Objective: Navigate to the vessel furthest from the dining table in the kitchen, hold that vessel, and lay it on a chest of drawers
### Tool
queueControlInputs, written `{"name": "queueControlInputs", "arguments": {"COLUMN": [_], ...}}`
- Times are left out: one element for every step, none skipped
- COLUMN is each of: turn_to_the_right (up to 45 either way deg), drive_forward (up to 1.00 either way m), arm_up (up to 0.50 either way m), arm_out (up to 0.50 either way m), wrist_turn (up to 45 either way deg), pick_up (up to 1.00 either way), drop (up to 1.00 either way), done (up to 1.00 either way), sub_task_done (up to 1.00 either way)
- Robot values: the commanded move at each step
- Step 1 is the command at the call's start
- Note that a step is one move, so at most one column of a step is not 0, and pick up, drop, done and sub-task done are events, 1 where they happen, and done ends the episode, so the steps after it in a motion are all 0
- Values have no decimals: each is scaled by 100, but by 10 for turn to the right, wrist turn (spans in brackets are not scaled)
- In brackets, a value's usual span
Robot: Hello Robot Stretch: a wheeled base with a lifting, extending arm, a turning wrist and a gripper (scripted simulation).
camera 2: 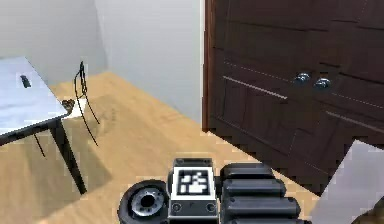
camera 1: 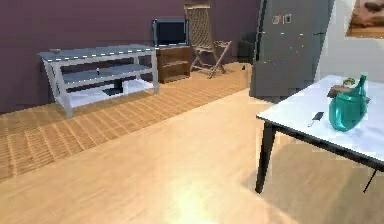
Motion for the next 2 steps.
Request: {"name": "queueControlInputs", "arguments": {"turn_to_the_right": [-420, 0], "drive_forward": [0, 10], "arm_up": [0, 0], "arm_out": [0, 0], "wrist_turn": [0, 0], "pick_up": [0, 0], "drop": [0, 0], "done": [0, 0], "sub_task_done": [0, 0]}}
